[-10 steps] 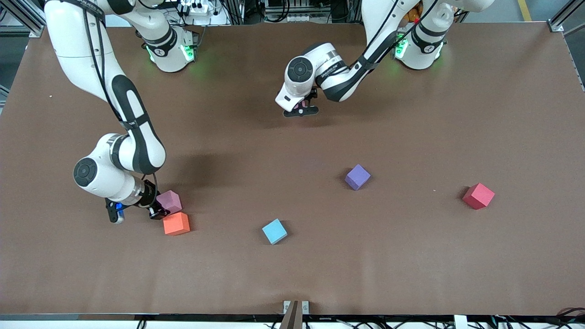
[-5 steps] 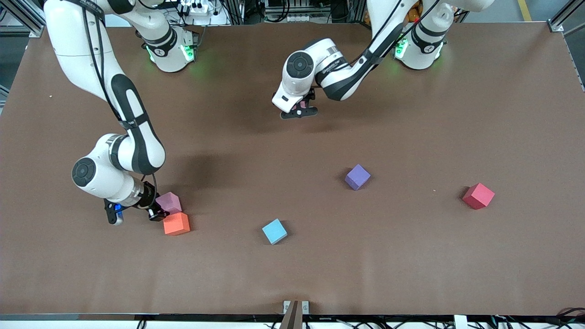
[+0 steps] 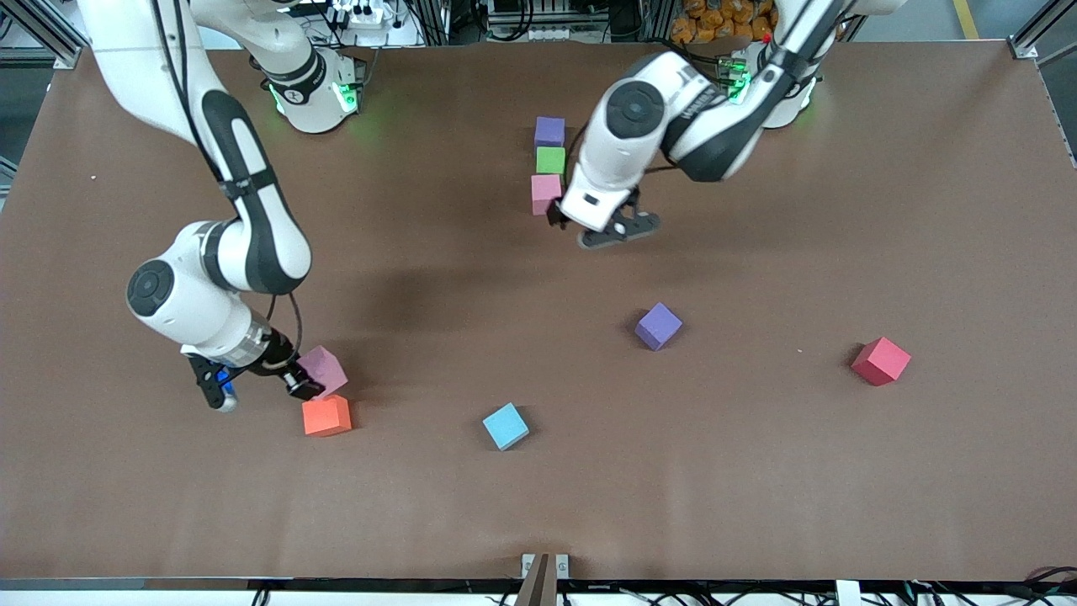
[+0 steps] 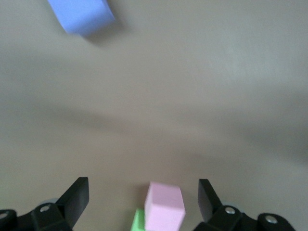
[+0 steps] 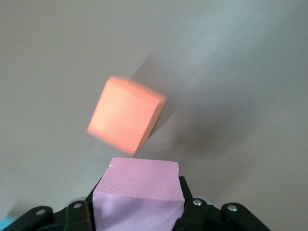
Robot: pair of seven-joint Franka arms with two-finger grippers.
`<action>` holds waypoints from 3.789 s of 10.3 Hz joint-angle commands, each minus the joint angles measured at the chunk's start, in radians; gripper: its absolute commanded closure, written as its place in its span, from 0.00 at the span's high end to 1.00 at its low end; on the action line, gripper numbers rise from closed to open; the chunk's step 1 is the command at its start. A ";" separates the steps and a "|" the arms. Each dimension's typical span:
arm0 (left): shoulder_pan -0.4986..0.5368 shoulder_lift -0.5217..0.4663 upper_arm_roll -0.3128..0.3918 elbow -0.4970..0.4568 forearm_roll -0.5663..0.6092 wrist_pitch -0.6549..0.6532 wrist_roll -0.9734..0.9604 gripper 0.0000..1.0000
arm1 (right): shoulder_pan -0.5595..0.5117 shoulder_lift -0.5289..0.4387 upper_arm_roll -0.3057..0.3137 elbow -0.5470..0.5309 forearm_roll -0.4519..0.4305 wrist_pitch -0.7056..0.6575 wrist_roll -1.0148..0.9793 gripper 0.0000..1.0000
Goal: Arrange blocks into number 1
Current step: 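Carry the pink cube with the right gripper while the left gripper reaches lavender, then place the pink cube beside pink with the right gripper while the left gripper grasps lavender, then carry the lavender cube to the column with the left gripper while the right gripper withdraws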
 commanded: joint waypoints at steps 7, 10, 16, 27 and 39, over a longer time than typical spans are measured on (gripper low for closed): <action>0.052 0.164 0.251 0.106 0.085 0.004 0.207 1.00 | 0.539 -0.014 -0.010 -0.009 -0.351 -0.007 -0.011 0.60; -0.012 0.262 0.324 0.186 0.063 0.024 0.186 1.00 | 0.721 0.069 -0.010 0.039 -0.353 0.003 0.116 0.60; -0.029 0.318 0.330 0.199 -0.052 0.028 0.045 1.00 | 0.765 0.086 0.020 0.011 -0.348 0.009 0.253 0.58; -0.048 0.359 0.330 0.199 -0.069 0.117 -0.014 1.00 | 0.774 0.073 0.059 -0.023 -0.342 0.012 0.276 1.00; -0.284 0.350 0.313 0.197 0.021 0.143 0.014 0.00 | 0.124 -0.345 0.114 -0.149 -0.351 -0.161 0.009 1.00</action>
